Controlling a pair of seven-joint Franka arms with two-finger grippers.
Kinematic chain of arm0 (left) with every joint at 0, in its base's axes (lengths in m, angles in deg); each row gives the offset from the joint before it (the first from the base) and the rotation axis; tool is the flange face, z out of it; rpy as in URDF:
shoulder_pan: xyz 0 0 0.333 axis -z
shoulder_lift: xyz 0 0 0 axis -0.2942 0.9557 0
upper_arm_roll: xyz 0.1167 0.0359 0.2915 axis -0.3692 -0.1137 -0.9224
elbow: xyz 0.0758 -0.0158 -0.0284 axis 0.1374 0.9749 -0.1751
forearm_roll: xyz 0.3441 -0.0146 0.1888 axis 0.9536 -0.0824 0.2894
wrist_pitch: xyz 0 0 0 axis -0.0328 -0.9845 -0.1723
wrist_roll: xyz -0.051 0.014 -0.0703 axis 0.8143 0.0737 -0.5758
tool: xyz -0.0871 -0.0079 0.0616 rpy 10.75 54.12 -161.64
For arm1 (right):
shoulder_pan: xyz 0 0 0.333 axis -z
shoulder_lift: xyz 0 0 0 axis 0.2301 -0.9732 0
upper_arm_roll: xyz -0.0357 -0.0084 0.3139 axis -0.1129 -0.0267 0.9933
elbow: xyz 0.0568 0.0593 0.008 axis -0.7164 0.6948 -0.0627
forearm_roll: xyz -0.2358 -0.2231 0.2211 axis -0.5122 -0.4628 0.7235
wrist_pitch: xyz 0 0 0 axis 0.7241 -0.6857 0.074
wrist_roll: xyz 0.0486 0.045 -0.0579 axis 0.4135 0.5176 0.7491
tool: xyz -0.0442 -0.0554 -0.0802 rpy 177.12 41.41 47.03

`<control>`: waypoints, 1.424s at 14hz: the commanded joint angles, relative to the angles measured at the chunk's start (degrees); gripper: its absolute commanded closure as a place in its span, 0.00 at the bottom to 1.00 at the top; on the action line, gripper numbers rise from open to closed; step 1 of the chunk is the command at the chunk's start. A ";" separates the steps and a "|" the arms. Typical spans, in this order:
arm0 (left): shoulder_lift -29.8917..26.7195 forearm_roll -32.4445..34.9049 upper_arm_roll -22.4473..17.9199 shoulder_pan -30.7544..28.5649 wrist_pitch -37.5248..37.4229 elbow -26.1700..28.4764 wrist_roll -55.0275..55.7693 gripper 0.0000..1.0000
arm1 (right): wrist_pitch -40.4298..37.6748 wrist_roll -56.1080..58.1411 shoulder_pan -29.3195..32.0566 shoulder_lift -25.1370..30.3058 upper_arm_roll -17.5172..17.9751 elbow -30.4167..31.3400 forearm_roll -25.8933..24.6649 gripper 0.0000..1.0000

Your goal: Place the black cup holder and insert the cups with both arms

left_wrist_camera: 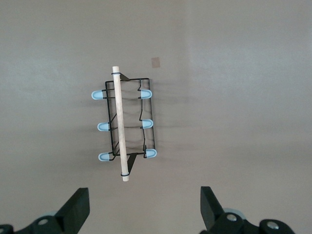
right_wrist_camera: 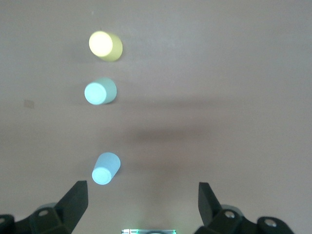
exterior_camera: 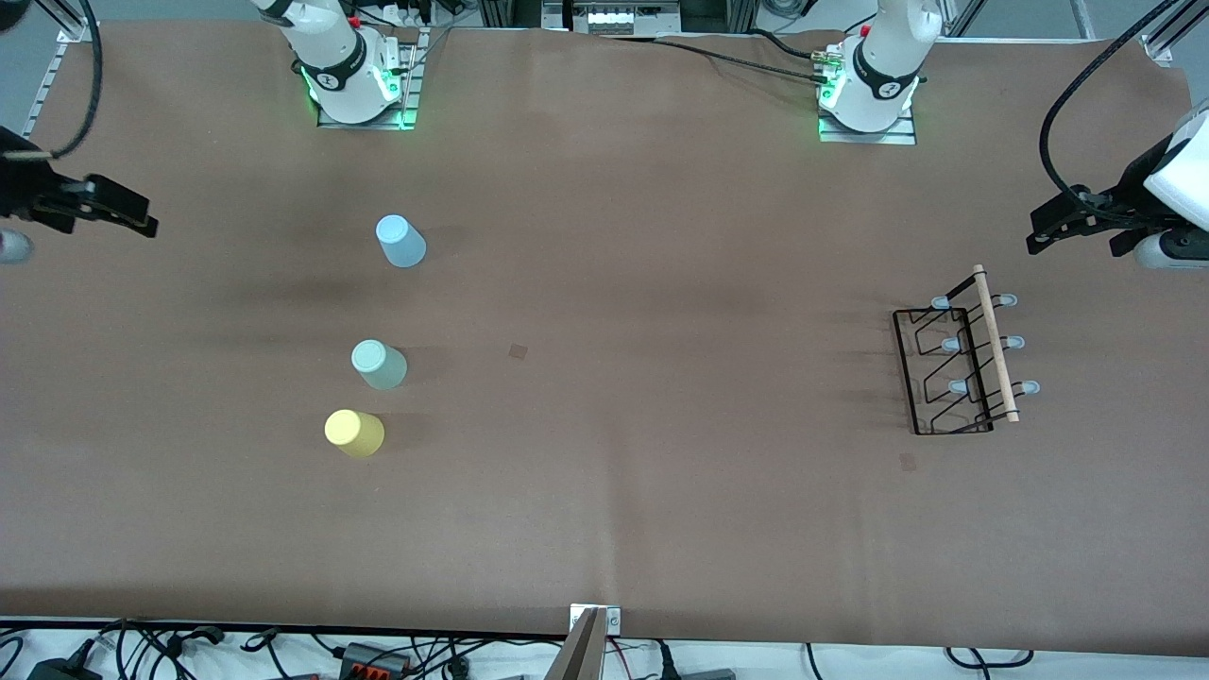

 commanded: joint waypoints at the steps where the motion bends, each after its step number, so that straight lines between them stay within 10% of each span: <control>1: -0.28 0.14 -0.32 0.52 0.31 0.08 0.49 0.00 | -0.76 1.38 -0.76 -3.11 0.46 -0.22 0.40 0.00; 11: -0.20 0.22 -0.23 0.61 -0.21 -0.80 0.57 0.00 | 45.78 -4.48 -5.24 -5.23 0.46 31.05 0.49 0.00; 20: 2.79 0.14 0.30 1.13 0.92 -4.14 0.49 0.00 | 55.57 -15.39 -10.07 -11.82 0.46 32.74 0.58 0.00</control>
